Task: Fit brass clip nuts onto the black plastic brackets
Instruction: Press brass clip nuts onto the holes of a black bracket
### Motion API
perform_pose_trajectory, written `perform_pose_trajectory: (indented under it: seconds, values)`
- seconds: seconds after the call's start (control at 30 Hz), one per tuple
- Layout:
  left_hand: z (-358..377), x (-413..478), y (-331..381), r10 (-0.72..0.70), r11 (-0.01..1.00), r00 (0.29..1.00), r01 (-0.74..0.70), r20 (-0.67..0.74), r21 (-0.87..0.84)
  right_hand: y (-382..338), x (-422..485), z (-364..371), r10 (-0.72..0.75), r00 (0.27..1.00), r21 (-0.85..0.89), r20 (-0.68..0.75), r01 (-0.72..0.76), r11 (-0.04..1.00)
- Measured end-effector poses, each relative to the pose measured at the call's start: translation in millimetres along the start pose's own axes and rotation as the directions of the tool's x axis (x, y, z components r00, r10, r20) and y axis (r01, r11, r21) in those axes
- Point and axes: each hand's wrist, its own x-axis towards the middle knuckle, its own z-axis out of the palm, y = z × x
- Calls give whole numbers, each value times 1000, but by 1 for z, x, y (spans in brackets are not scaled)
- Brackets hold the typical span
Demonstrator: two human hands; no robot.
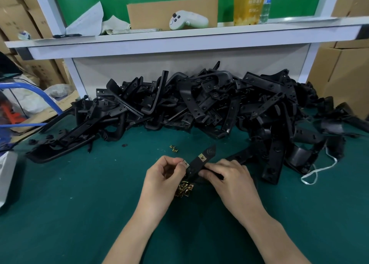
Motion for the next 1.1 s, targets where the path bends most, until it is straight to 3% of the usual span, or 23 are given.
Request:
perform_pose_trajectory:
  seconds: [0.77, 1.1]
  values:
    - [-2, -5, -4, -16, 1000, 999, 16, -28, 12, -3, 0, -1, -7, 1000, 92, -3, 7, 996]
    - [3, -11, -4, 30, 995, 999, -29, -13, 97, -2, 0, -1, 25, 1000, 113, -17, -23, 993]
